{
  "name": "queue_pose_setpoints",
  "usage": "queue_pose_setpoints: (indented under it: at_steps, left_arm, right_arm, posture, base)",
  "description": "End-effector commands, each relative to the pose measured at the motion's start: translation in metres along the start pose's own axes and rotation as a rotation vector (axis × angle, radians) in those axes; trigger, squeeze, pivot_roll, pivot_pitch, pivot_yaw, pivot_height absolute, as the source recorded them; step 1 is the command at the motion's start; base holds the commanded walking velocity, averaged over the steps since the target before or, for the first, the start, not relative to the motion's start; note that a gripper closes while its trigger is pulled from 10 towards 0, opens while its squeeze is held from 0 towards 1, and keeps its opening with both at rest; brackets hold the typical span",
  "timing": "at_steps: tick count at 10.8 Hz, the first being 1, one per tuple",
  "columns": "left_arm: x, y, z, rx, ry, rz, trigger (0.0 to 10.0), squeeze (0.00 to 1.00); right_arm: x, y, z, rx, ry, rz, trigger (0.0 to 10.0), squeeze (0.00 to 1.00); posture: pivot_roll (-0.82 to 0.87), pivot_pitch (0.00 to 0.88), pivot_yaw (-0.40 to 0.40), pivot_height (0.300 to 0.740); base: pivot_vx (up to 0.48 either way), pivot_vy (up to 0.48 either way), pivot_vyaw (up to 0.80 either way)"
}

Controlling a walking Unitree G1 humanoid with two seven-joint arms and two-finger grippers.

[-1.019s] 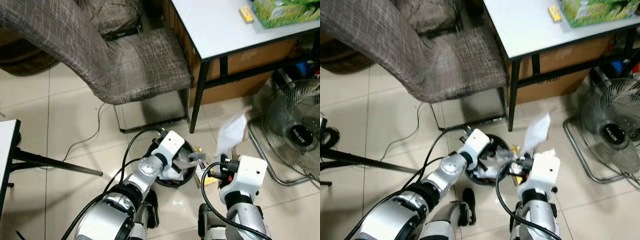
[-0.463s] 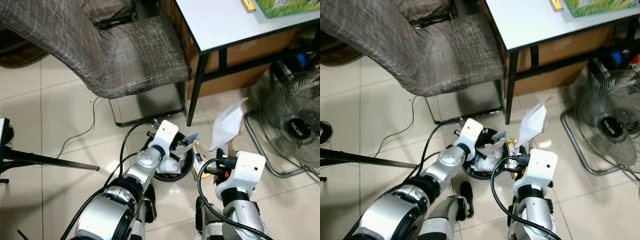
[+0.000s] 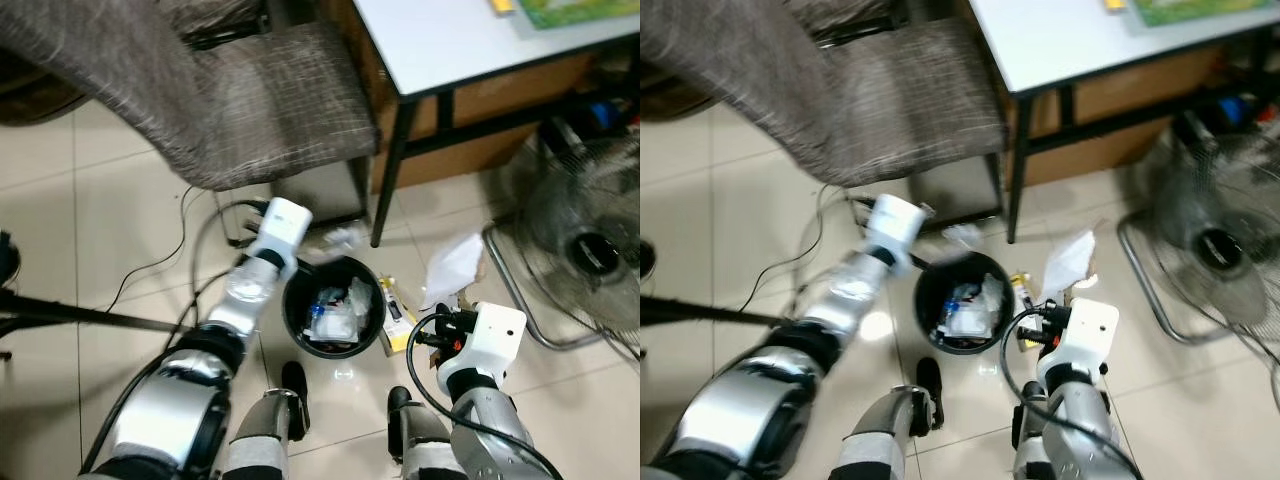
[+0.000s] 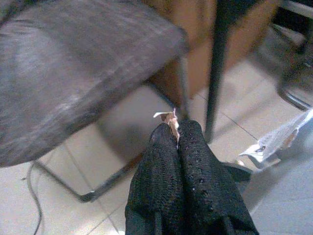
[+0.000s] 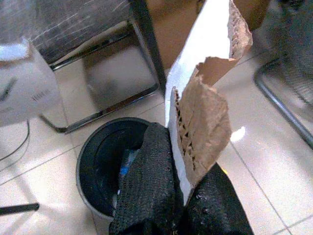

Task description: Picking trash to rubbish bin

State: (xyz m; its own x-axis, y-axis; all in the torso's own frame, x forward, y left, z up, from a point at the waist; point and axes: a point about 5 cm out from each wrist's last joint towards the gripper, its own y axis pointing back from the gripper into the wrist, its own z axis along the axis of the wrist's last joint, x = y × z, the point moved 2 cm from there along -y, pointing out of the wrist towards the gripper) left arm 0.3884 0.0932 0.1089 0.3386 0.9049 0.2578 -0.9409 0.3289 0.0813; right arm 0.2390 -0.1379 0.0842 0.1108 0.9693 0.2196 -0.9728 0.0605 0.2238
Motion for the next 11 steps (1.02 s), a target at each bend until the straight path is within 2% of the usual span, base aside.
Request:
queue_pose_setpoints:
  at_steps: [1, 3, 5, 7, 9, 11]
  left_arm:
    - [0.0, 0.008, -0.009, -0.007, -0.004, -0.025, 10.0, 0.0]
    - [0.018, 0.025, -0.011, -0.066, -0.074, -0.07, 10.0, 0.0]
    - [0.032, 0.043, -0.016, -0.069, -0.117, -0.108, 10.0, 0.0]
    - [0.038, 0.051, -0.01, -0.077, -0.122, -0.109, 10.0, 0.0]
    - [0.037, 0.059, -0.004, -0.086, -0.133, -0.135, 10.0, 0.0]
    - [0.04, 0.065, -0.001, -0.072, -0.139, -0.139, 10.0, 0.0]
  right_arm:
    - [-0.009, -0.002, -0.013, 0.047, -0.016, -0.002, 10.0, 0.0]
    - [-0.012, -0.019, -0.026, 0.097, -0.015, 0.063, 10.0, 0.0]
    - [-0.01, -0.036, -0.038, 0.137, -0.012, 0.135, 10.0, 0.0]
    - [-0.009, -0.051, -0.042, 0.135, -0.036, 0.188, 10.0, 0.0]
    - [-0.009, -0.062, -0.047, 0.155, -0.08, 0.214, 10.0, 0.0]
    - [-0.001, -0.072, -0.051, 0.165, -0.104, 0.261, 10.0, 0.0]
  posture:
    - [0.04, 0.4, 0.085, 0.74]
    - [0.11, 0.413, 0.083, 0.74]
    - [0.18, 0.432, 0.092, 0.74]
    - [0.22, 0.448, 0.105, 0.74]
    - [0.26, 0.458, 0.117, 0.74]
    - [0.27, 0.463, 0.124, 0.74]
  base:
    - [0.0, 0.0, 0.0]
    - [0.0, 0.0, 0.0]
    - [0.0, 0.0, 0.0]
    - [0.0, 0.0, 0.0]
    - [0.0, 0.0, 0.0]
    - [0.0, 0.0, 0.0]
